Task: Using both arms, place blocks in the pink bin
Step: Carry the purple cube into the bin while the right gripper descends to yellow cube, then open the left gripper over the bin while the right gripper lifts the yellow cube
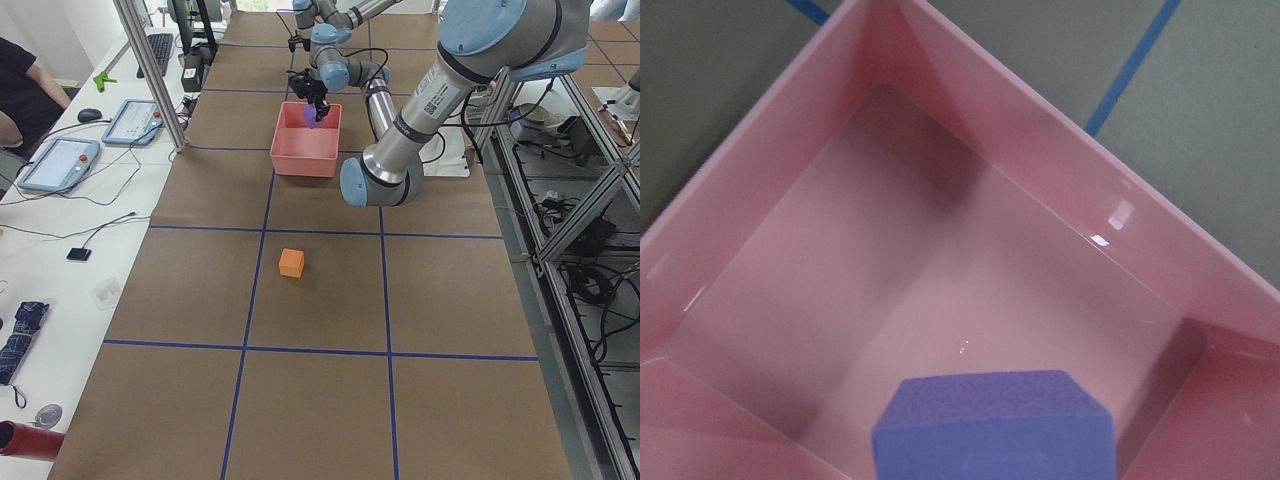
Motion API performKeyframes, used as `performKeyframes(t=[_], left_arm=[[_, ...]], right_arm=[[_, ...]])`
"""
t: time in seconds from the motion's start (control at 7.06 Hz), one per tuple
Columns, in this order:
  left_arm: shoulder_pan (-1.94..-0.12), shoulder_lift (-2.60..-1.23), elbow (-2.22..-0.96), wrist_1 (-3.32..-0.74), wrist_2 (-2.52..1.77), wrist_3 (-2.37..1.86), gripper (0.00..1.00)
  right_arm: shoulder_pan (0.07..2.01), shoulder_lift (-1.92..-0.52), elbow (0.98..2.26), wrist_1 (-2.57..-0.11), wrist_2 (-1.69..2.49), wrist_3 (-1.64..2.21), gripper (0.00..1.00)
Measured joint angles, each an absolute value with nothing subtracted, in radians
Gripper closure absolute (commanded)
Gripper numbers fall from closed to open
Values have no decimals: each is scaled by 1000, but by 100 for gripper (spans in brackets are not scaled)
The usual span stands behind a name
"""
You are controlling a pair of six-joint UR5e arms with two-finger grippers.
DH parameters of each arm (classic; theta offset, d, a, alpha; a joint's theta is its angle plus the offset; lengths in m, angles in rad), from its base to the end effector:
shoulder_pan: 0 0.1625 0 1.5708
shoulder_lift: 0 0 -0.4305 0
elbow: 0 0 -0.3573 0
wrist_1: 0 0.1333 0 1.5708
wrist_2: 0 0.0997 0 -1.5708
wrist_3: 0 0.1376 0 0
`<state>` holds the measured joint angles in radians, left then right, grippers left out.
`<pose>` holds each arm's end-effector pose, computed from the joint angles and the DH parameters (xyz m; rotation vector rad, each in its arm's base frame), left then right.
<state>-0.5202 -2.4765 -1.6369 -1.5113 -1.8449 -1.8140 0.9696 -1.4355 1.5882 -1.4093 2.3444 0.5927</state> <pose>0.5648 -0.4343 0.1353 -0.1291 0.9468 -0.5806 -0.2728 -0.4634 0.5975 -0.1845 -0.8022 -0.1295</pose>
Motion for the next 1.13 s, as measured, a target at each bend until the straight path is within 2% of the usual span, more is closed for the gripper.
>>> performKeyframes(t=[0.42,0.71,0.99,1.13], left_arm=[[-518,-2484,-1636,-1519,-1837,-1754,0],[-561,-2480,-1666,-1499,-1842,-1671,0],[-635,-2415,-1735,-1445,-1860,-1465,0],[-695,-2328,-1795,-1437,-1907,-1338,0]], right_arm=[[973,-1433,1610,-1410,2345,597,100],[1021,-1424,1673,-1431,2373,599,100],[1107,-1314,1726,-1585,2467,603,100],[1124,-1223,1761,-1724,2488,610,100]])
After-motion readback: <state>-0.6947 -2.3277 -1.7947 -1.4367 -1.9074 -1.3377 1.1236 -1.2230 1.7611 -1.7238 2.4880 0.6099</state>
